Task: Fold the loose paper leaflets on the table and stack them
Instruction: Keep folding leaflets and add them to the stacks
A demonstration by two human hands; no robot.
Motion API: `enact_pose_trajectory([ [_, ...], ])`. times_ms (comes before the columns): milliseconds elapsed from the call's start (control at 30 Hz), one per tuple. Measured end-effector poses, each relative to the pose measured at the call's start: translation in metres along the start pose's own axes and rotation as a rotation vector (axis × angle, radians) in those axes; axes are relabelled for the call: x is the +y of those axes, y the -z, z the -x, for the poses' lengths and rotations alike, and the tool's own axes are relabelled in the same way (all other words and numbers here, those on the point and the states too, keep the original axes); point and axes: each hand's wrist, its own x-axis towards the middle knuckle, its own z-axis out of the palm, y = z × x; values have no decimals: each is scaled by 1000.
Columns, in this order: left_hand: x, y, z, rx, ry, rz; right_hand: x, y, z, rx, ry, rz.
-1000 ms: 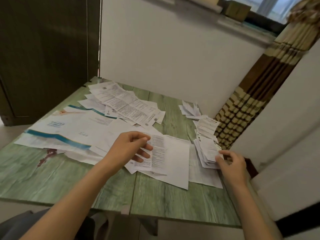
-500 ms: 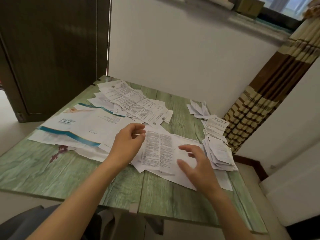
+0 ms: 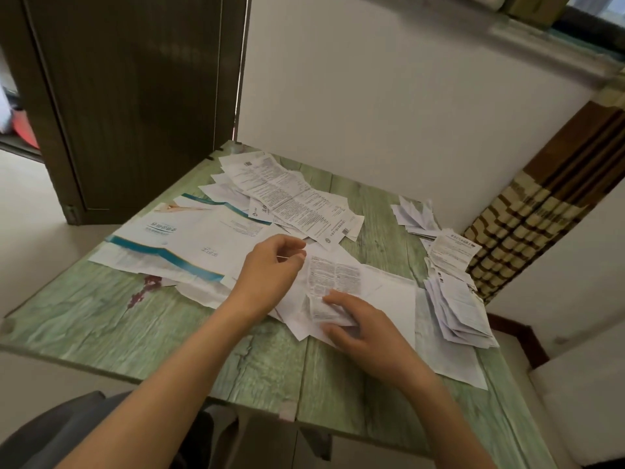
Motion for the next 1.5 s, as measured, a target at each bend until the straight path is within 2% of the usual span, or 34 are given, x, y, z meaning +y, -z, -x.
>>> enact_pose_trajectory([
  [67, 0, 0, -1, -7, 8, 18, 3, 4, -3, 37, 11, -6],
  [167, 1, 2, -2, 3, 20, 35, 4, 18, -12, 182, 72, -77],
  [300, 4, 4, -3, 33, 37, 78, -23, 37, -31, 384, 6, -634],
  [333, 6, 4, -3, 15, 46, 108, -28, 39, -37, 365, -29, -760],
  [400, 10, 4, -2, -52, 63, 178, -38, 38, -50, 219, -74, -941],
  [500, 12, 1, -2, -140, 120, 262, -46, 29, -63, 13, -83, -1093],
  [634, 7, 1, -6, -58, 194, 296, -43, 12, -66, -53, -85, -1056],
  [800, 2, 1, -18, -1, 312, 480, -28, 6, -66, 219, -115, -909],
  [967, 2, -1, -25, -80, 333, 602, -22, 1, -65, 234, -86, -820],
  [1100, -1, -3, -25, -71, 319, 567, -22, -2, -64, 290, -66, -865],
  [1501, 0, 7, -20, 24, 255, 520, -24, -2, -65, 301, -120, -971],
])
